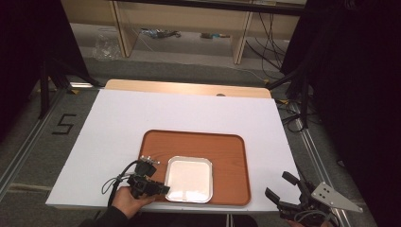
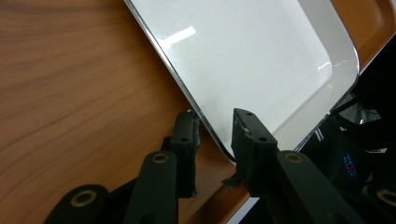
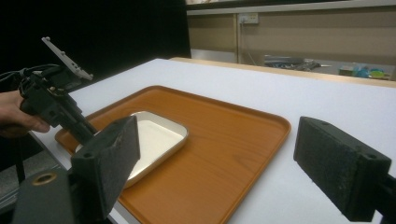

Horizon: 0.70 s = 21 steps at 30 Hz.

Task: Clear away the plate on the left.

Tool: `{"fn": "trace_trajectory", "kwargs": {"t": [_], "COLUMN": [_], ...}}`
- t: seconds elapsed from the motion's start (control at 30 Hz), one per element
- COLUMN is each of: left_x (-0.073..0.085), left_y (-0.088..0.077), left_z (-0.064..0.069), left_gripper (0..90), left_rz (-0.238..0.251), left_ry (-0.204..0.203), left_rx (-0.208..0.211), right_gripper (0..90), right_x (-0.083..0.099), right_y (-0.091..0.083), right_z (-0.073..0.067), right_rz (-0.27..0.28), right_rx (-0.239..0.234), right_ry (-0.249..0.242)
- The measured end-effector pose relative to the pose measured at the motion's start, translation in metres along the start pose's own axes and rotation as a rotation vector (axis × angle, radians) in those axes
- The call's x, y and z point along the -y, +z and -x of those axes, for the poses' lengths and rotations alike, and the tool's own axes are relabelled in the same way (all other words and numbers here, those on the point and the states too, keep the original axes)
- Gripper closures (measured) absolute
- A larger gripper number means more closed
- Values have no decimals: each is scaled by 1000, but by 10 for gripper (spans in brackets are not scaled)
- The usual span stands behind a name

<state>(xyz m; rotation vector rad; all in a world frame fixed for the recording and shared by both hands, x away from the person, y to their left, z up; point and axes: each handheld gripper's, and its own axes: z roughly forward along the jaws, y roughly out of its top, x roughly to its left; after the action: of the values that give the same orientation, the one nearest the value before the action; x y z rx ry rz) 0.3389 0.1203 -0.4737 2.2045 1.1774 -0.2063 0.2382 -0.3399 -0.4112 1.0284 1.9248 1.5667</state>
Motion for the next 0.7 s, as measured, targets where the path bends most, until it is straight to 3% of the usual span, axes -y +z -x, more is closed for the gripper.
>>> {"fn": "trace_trajectory", "kwargs": {"t": [0.13,0.2,0.27,0.33,0.37,0.4,0.43,0.47,0.53,0.6,0.7], "left_x": [0,0,0,0,0,0,0,1,2,3,5], "left_y": [-3,-6,-9,-14,-16,-19,-19,-25,-28,-36,-43], "left_z": [-2,0,0,3,3,3,3,4,3,4,4], "left_gripper": [608,565,522,490,471,445,417,395,356,341,323], "left_rz": [14,53,57,113,130,152,152,183,200,277,322], "left_ry": [-8,-29,-18,-25,-29,-24,-24,-4,-1,14,22], "left_rx": [15,15,6,-9,-15,-22,-22,-55,-60,-70,-74], "right_gripper": [153,153,153,153,153,153,153,153,153,153,153], "right_x": [0,0,0,0,0,0,0,0,0,0,0], "right_y": [0,0,0,0,1,1,1,0,0,0,0], "right_z": [-1,0,0,0,-2,-2,-2,0,0,0,0], "right_rz": [2,3,-1,2,-3,-5,-5,1,3,1,0], "right_rx": [-1,-4,-3,1,-10,-9,-9,2,1,2,0], "right_ry": [7,6,5,-1,31,32,32,-1,-1,-1,0]}}
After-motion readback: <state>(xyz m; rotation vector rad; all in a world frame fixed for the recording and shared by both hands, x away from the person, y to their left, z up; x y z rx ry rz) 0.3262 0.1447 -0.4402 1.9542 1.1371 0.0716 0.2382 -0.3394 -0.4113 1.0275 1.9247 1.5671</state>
